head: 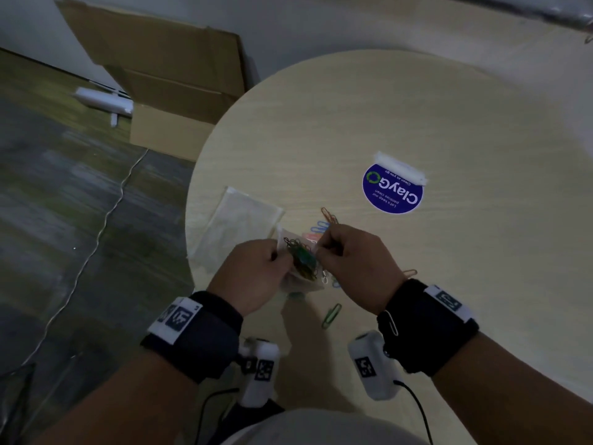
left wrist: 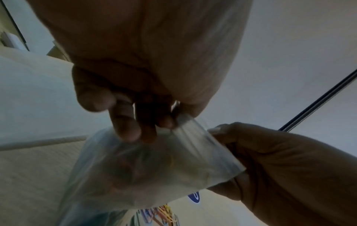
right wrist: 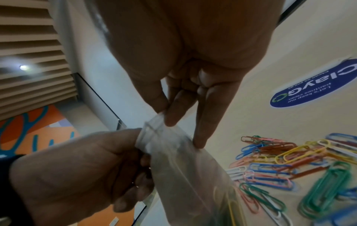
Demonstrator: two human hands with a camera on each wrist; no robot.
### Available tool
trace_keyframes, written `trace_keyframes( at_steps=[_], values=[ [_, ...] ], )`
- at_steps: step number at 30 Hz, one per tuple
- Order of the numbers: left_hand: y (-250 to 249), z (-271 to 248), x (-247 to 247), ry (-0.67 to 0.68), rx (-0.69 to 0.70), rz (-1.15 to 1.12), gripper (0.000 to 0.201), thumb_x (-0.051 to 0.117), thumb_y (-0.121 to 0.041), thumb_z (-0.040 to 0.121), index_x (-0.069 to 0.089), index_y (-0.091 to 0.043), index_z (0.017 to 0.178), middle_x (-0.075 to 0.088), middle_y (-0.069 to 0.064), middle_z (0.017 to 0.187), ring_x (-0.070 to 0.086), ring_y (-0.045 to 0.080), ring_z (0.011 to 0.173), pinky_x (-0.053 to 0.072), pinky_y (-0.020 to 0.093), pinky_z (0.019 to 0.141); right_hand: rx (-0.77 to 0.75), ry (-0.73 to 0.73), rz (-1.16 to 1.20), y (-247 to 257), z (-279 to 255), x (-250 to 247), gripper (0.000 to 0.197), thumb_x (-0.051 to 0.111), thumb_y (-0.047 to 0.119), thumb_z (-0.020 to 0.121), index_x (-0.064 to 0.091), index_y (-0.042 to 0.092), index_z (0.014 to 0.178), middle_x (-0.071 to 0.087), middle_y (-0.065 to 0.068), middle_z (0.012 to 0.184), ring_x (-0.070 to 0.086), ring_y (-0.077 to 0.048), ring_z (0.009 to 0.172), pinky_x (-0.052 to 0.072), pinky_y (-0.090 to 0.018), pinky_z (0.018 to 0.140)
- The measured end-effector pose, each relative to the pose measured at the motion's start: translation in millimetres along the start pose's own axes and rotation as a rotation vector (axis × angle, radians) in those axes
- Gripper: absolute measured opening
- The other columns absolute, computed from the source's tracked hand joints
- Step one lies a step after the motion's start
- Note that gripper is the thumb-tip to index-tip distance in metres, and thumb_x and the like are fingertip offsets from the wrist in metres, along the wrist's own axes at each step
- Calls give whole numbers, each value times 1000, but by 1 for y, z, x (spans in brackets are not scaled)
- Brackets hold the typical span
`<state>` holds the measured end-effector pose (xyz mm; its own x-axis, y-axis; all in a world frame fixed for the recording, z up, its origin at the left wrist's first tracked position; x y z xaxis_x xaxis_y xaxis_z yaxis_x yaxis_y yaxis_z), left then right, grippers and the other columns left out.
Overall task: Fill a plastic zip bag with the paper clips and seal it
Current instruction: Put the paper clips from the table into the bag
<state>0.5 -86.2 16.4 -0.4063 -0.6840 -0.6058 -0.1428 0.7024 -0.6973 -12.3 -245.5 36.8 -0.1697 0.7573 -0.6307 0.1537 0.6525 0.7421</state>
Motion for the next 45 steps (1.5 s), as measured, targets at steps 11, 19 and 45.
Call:
trace_keyframes(
  at_steps=[11,19,45],
  values=[
    [22,-14,-16,7,-27,-24,41,54,-35,97,65,-4,72,68,16,70,61,27,62,53,55,69,-27,63,26,-13,-10,17,7,65,26,86,60,24,82,67,3,76,56,-6,69,39,-16,63],
    [17,-14,-6,-38,-12,-108,41,53,-36,101,64,-6,75,65,15,71,58,21,55,51,51,67,-246,260,-381,-66,-57,60,18,59,22,77,69,27,91,65,1,90,58,-24,83,49,-34,74],
    [39,2,24,95,42,247,122,87,-67,35,31,-36,138,39,-14,131,53,8,105,51,32,89,79,-36,113,-25,6,2,4,66,24,82,66,24,78,71,4,65,64,-6,63,51,-27,69]
  ],
)
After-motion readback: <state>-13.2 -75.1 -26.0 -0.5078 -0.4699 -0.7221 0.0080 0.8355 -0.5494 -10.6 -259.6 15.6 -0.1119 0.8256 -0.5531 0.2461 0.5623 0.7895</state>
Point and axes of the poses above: each hand's wrist, its own z-axis towards the middle knuckle, its own x-axis out of the palm, y = z × x, the point moved 9 cm from there along z, towards the middle knuckle
